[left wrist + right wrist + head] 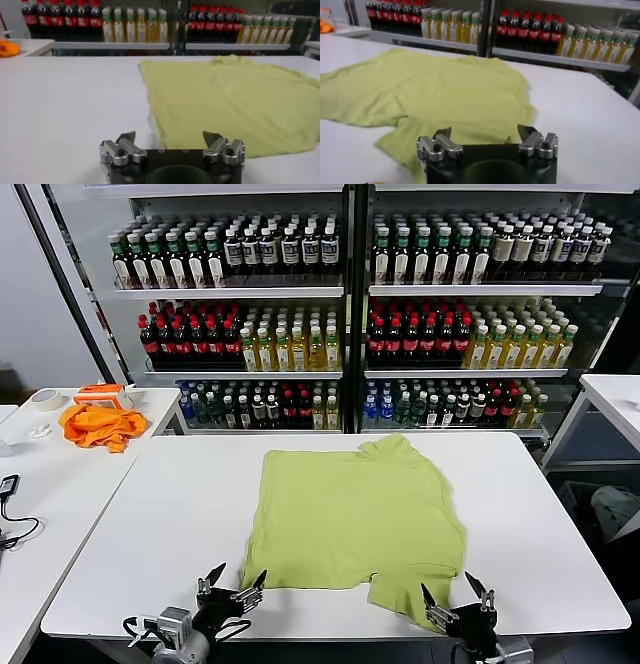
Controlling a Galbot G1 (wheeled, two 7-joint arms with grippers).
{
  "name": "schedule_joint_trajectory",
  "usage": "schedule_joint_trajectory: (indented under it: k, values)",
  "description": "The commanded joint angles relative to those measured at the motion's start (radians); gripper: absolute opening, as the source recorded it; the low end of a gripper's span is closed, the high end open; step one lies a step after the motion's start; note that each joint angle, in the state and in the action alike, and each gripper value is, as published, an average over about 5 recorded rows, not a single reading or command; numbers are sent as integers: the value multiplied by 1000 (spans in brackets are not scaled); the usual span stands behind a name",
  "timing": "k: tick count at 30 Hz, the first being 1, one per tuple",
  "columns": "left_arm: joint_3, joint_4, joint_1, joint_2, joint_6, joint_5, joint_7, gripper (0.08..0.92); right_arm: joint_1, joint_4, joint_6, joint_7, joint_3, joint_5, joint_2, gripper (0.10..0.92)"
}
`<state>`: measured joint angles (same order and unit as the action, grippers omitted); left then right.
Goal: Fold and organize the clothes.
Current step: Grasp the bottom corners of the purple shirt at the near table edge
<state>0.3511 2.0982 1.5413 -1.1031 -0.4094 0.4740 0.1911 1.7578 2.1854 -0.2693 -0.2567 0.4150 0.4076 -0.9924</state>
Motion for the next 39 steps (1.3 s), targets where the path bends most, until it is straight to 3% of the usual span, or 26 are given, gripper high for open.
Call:
schedule_joint_trajectory:
  k: [1, 18, 24, 39]
  values:
    - [-12, -16, -8, -5, -31, 2, 43, 822, 29, 5, -5, -17, -15, 32, -1, 823]
    - [-48, -20, -18, -25, -62, -76, 103, 823, -1, -5, -31, -89, -44, 58, -15, 798]
    - [-56, -28, -16, -29, -60, -83, 89, 796, -3, -9, -62, -97, -59, 84, -14, 639]
    - [-75, -46, -16, -43, -44, -143, 39, 378, -19, -15, -62, -85, -64, 114, -15, 205]
